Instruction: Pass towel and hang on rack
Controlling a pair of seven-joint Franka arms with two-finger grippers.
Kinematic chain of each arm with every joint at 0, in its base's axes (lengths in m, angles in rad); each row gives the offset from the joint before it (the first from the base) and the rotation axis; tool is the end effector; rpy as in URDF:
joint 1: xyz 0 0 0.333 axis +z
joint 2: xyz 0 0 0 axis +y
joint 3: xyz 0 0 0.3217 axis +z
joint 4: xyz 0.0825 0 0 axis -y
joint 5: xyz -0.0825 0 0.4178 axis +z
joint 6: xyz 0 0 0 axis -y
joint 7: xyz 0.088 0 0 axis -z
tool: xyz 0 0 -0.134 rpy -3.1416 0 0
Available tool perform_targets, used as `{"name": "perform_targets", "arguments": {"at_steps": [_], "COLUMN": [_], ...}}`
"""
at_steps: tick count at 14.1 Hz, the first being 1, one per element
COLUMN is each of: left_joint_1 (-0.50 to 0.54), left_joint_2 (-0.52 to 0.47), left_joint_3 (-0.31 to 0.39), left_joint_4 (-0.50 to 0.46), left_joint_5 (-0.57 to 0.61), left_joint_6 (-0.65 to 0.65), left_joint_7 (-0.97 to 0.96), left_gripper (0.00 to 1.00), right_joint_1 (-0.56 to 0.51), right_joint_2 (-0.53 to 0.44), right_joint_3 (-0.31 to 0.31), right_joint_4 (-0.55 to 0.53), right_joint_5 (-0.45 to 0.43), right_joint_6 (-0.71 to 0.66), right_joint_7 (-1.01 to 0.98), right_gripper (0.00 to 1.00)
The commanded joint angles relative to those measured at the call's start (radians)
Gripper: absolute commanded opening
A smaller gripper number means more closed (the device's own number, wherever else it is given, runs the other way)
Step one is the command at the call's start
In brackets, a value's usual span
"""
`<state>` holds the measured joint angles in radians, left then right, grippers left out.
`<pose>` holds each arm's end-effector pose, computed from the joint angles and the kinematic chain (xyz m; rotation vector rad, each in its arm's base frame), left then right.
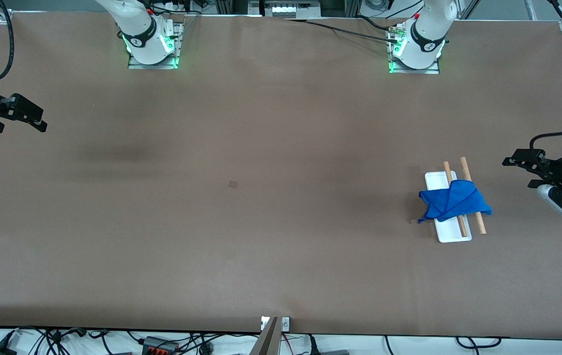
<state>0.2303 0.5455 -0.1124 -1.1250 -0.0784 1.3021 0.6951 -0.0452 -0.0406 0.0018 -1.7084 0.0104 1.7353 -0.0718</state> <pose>0.6894 0.0879 0.4519 2.7243 -0.8109 -0.4023 0.5895 -0.0244 0.5717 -3.1332 -0.0424 -0.1065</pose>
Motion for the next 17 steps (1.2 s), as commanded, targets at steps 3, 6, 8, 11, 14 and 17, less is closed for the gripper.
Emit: {"name": "perform_targets", "arguments": {"at_steps": [3, 6, 8, 11, 14, 17], "left_joint_1": [-0.075, -0.123, -0.137, -0.195, -0.200, -0.200], "left_joint_2": [-0.045, -0.235, -0.349, -0.429, -0.496, -0.503], "left_joint_3": [0.002, 0.002, 0.007, 0.042, 0.046, 0.050], "left_joint_4": [0.009, -0.210, -0.353, -0.380, -0.420, -0.430], "left_joint_5": [0.013, -0.012, -0.006, 0.090, 0.109, 0.109], "left_joint_6": [-0.046, 0.140, 0.256, 0.261, 0.261, 0.261], "left_joint_7": [-0.246, -0.513, -0.546, -0.704, -0.723, -0.724], "left_gripper": [1.00, 1.00, 1.00, 1.00, 1.00, 1.00], "right_joint_1": [-0.018, -0.021, -0.019, -0.018, -0.015, -0.015], "right_joint_2": [-0.002, -0.004, -0.004, -0.005, -0.007, -0.012], "right_joint_3": [0.017, 0.017, 0.017, 0.017, 0.018, 0.018], "right_joint_4": [0.010, 0.010, 0.010, 0.010, 0.010, 0.010], "right_joint_5": [-0.013, -0.013, -0.015, -0.013, -0.012, -0.012], "right_joint_6": [-0.016, -0.016, -0.016, -0.020, -0.028, -0.031], "right_joint_7": [0.000, 0.000, 0.000, 0.000, 0.003, 0.004], "right_gripper": [1.00, 1.00, 1.00, 1.00, 1.00, 1.00]}}
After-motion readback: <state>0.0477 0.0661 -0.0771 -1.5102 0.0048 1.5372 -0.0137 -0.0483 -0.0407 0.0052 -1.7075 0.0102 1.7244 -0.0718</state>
